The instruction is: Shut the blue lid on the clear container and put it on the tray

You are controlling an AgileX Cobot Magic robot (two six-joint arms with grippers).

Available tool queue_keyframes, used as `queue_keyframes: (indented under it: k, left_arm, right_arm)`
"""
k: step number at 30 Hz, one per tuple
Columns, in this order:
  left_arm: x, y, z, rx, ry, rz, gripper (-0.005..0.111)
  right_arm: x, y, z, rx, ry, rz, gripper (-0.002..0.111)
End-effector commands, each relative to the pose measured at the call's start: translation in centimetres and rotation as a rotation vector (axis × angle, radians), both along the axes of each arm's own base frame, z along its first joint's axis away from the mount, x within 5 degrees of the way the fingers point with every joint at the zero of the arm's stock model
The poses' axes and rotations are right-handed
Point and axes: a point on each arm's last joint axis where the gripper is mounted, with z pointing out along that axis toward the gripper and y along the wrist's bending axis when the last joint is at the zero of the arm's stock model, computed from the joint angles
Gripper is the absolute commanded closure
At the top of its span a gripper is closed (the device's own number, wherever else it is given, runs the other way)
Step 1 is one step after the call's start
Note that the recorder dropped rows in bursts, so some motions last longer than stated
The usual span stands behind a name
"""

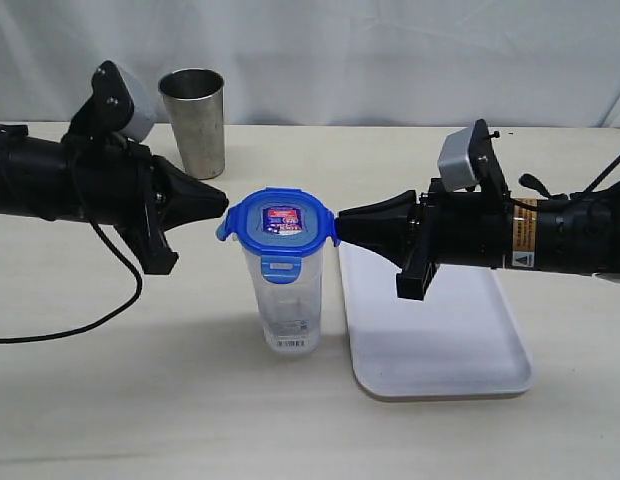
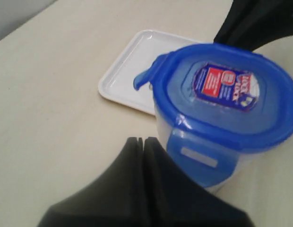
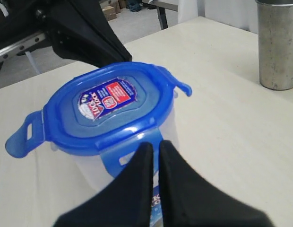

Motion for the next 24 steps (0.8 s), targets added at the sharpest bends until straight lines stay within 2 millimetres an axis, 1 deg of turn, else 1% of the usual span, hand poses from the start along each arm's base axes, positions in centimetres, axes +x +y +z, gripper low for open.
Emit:
queue_keyframes:
  k: [1,6,11,14,22,24]
  left_arm:
    - [0.6,-0.2,-1.4,0.002,0.026,-0.010,0.107]
    - [0.8,-0.2,-1.2,0.007,0.017,-0.011,0.107]
    - [1.3,0.3,-1.6,0.072,-0.001,0.052,0.107]
    - [1.4,0.4,-1.7,0.087,-0.005,0.059,0.107]
    - [1.5,0.7,-1.9,0.110,-0.008,0.074,0.107]
    - [1.4,0.7,-2.4,0.117,0.008,0.070,0.107]
  right_arm:
    - [0.0,-0.2,0.1,-0.018,-0.013,0.007,0.104]
    - [-0.3,-0.2,0.5,-0.037,-0.033,0.029,0.104]
    - [-0.3,-0.7,1.7,-0.106,-0.042,-0.040,0.104]
    - [-0.5,-0.9,2.2,-0.136,-0.057,-0.047,0.104]
    - [-0.8,-1.2,4.3,-0.138,-0.108,-0.101,0.103]
    - [-0.9,-1.3,5.1,-0.128,-0.119,-0.123,0.103]
